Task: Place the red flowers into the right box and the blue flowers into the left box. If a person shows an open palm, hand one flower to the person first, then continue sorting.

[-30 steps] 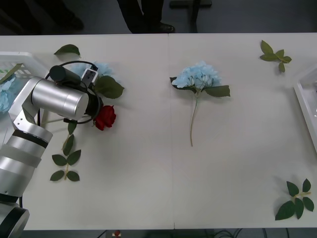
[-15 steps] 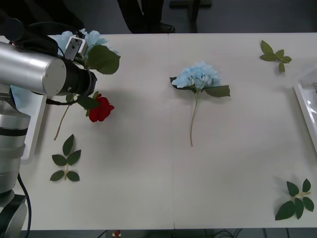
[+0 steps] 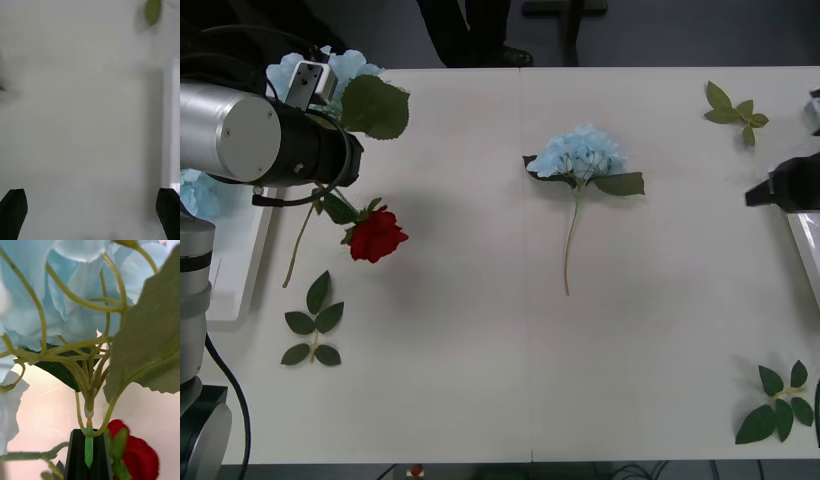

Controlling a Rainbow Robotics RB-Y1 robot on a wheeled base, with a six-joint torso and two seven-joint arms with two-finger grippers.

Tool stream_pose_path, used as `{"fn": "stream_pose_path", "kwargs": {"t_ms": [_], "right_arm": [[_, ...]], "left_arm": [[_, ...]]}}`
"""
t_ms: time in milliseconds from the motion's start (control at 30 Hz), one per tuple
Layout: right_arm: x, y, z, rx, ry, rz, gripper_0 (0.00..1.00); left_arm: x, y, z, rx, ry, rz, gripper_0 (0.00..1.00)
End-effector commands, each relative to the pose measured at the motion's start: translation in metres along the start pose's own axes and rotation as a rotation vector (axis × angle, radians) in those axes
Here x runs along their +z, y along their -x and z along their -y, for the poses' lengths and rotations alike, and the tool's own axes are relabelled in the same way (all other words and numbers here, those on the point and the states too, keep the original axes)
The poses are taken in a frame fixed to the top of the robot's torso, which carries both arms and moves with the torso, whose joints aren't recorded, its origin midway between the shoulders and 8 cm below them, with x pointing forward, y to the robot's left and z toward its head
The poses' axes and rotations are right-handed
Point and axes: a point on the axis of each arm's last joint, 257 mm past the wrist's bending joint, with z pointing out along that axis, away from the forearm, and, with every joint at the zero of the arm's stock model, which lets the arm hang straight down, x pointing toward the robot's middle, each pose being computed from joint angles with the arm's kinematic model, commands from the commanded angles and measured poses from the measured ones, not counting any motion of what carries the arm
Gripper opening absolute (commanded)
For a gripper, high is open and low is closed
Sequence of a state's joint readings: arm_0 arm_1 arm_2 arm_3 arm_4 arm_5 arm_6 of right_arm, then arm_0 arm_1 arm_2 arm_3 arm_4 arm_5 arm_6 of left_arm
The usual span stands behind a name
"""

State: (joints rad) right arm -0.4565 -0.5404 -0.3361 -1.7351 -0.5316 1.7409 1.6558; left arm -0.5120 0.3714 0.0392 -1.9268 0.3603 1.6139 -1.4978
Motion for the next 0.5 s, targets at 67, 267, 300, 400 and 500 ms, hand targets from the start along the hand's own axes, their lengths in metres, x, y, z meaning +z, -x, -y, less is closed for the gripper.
{"fn": "stream_pose_path", "kwargs": {"t_ms": [67,267,300,400,500], "right_arm": [[0.002,0.007,-0.07,0.076,0.078,0.041,1.0],[0.025,0.0,-0.133,0.123,0.144,0.034,1.0],[0.029,-0.001,-0.141,0.127,0.148,0.034,1.0],[0.038,-0.004,-0.168,0.144,0.155,0.035,1.0],[0.049,-0.006,-0.191,0.162,0.134,0.056,1.0]], "left_arm": [[0.0,0.008,0.011,-0.009,0.01,0.018,0.0],[0.036,-0.002,0.011,0.039,0.075,0.042,0.0],[0.042,-0.003,0.012,0.044,0.077,0.046,0.0],[0.063,-0.005,0.013,0.054,0.081,0.066,0.0],[0.082,0.003,0.017,0.051,0.068,0.12,0.0]]}}
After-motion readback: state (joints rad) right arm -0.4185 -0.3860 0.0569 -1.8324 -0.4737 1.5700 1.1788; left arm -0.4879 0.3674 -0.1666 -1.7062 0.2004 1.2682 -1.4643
